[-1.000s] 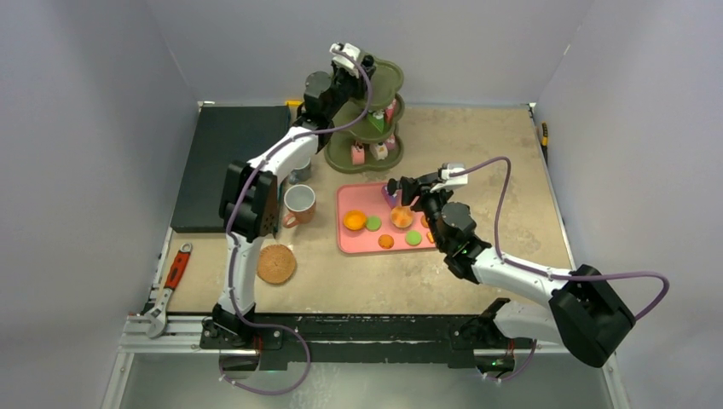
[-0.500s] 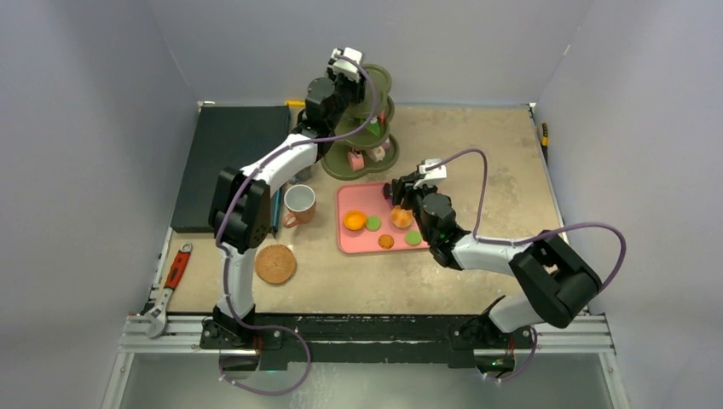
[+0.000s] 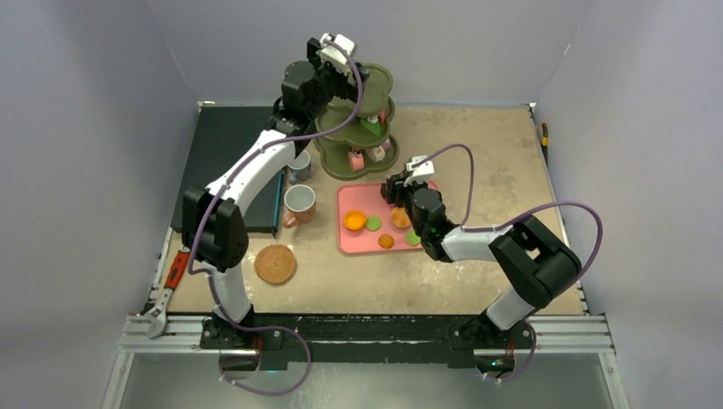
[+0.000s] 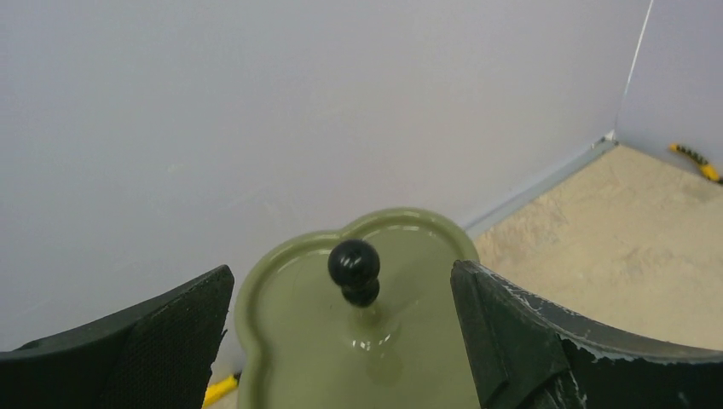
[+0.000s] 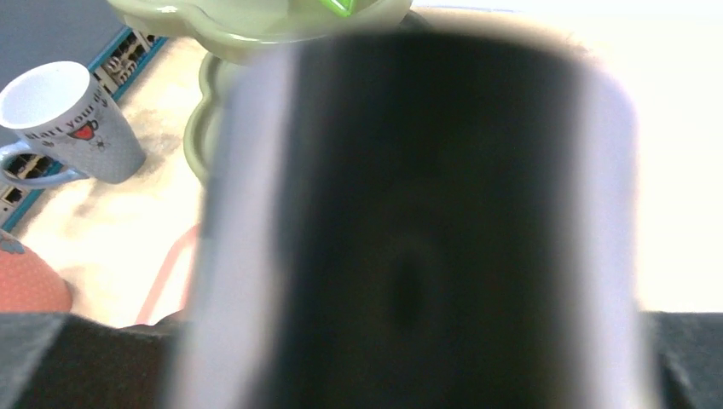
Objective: Serve the afternoon tea
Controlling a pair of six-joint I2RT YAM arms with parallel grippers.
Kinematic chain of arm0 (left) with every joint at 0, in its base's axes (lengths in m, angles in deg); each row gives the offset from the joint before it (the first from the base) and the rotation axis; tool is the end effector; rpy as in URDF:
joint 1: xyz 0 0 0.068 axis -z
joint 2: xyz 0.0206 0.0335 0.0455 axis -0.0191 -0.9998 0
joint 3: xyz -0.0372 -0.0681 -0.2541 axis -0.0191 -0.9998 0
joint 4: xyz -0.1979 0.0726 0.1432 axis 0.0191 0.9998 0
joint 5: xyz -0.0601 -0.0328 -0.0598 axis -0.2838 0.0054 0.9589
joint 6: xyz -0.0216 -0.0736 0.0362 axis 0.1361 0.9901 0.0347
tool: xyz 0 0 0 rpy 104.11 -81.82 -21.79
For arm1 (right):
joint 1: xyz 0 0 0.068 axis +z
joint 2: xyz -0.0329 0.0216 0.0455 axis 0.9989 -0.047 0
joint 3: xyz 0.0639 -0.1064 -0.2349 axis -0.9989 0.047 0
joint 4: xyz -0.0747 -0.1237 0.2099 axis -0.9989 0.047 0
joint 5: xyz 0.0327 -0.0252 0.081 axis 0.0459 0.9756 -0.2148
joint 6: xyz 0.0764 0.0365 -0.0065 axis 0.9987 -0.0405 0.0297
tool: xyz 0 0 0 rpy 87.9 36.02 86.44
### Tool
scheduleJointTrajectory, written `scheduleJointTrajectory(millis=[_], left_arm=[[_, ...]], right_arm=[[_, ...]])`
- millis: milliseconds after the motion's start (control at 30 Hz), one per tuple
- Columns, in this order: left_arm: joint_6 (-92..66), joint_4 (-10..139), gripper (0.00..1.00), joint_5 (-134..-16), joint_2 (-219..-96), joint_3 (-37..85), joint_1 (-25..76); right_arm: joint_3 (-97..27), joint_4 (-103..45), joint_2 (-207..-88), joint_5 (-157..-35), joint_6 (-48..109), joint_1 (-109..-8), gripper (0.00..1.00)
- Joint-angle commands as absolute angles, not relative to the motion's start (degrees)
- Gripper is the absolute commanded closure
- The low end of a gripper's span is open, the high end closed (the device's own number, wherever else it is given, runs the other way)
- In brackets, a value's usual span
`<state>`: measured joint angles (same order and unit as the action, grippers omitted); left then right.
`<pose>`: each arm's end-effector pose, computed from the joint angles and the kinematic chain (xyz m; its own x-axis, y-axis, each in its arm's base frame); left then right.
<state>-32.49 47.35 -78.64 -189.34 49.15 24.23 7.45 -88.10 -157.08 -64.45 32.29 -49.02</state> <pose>0.4385 -0.2139 0.3991 0.2095 0.0578 -0.9761 0.4692 0.8699 0.1522 0.2890 0.1897 0.2045 -0.0218 0.1583 -0.9872 -0.2496 0.9553 0.1587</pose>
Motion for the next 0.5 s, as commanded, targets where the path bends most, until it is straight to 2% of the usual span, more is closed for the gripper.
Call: scheduleJointTrajectory(millis=[0, 133, 300, 467], left_arm=[[-37.11, 65.22, 0.01, -75.11, -184.62, 54.71, 22.82], [-41.29, 75.52, 0.01, -77.80, -181.34, 56.34, 22.73], [-42.67, 85.88, 0.01, -81.39, -181.03, 60.57, 21.28], [-42.25, 93.79, 0.01, -85.13, -182.66, 65.49, 19.82]], right_arm=[[5.01, -90.80, -158.12, -63.39, 29.99, -49.16, 0.48], [4.94, -91.73, -159.12, -62.58, 29.05, -49.17, 0.56], [4.05, -91.60, -157.88, -63.66, 28.38, -49.16, 0.71], [0.25, -86.75, -151.43, -65.13, 27.45, -48.44, 0.75]])
